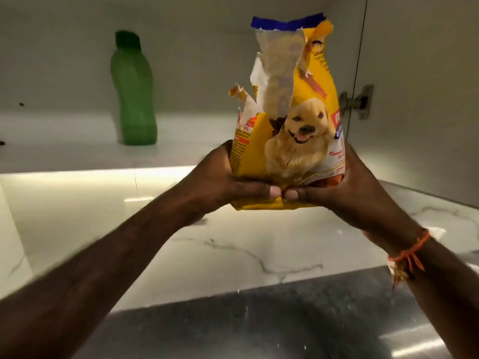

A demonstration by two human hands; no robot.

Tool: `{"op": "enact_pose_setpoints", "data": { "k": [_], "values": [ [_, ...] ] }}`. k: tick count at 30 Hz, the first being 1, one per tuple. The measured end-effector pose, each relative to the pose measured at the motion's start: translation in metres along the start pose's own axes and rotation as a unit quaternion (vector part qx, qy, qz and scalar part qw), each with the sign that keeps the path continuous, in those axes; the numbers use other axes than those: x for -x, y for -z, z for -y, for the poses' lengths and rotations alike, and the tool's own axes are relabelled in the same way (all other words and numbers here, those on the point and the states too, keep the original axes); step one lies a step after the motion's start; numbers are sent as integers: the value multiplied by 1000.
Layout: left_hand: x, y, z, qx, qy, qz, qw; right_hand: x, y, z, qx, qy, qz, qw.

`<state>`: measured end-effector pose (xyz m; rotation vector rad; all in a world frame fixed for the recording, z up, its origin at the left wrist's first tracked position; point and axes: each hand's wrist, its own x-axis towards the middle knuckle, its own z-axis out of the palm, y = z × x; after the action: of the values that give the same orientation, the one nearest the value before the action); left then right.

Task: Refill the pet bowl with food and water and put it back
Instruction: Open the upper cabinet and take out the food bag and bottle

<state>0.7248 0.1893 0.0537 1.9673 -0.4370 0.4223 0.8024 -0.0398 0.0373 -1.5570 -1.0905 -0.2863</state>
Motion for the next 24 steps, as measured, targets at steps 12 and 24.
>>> {"op": "enact_pose_setpoints", "data": {
  "k": [12,24],
  "values": [
    [132,-142,193,7,148,63,987,229,-61,-144,83,-220,-22,972],
    [184,-257,296,-112,275,138,945,377,-84,-243,159,-408,-52,897]
  ]
}}
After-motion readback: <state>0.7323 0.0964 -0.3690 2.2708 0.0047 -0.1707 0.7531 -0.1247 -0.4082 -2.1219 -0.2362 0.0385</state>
